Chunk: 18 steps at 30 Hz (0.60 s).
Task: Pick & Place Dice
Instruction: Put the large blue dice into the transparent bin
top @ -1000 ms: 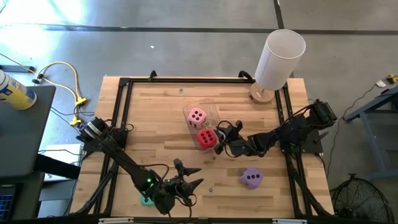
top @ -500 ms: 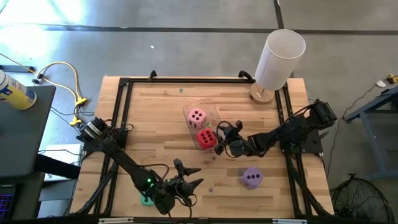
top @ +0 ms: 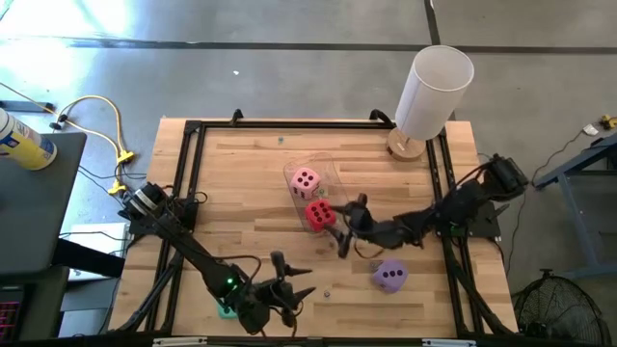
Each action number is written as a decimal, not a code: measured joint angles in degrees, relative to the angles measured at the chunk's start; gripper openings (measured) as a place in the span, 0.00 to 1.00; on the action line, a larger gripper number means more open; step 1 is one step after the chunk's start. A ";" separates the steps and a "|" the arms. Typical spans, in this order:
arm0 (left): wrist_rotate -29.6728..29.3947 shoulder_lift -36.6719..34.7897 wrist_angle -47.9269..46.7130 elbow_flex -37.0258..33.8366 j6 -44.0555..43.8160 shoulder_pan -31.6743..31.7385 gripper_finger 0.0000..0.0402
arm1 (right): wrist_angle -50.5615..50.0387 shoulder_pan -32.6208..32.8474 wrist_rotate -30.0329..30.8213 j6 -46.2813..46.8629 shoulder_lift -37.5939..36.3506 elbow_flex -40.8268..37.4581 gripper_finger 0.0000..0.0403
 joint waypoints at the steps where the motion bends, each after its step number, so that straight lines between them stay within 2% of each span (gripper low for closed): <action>1: 1.80 0.00 0.00 0.00 -2.64 -0.19 0.51 | 1.95 1.05 0.06 -2.57 -0.17 0.00 0.59; 4: 7.74 0.00 0.22 0.00 -6.13 -1.49 0.51 | 6.87 4.25 0.40 -10.36 -0.44 0.00 0.58; 6: 10.61 0.00 0.33 0.00 -3.44 -2.53 0.51 | 9.67 5.78 0.40 -14.25 -0.51 0.00 0.58; 13: 11.77 0.02 -0.20 0.00 20.85 -4.89 0.51 | 11.45 6.92 0.43 -17.37 -0.51 0.00 0.58; 15: 11.62 0.02 -0.17 0.00 21.64 -5.41 0.51 | 11.46 6.51 0.43 -16.78 -0.51 0.00 0.58; 18: 12.28 0.02 -0.18 0.00 14.70 -5.98 0.51 | 10.79 6.25 0.04 -13.81 -0.51 0.00 0.58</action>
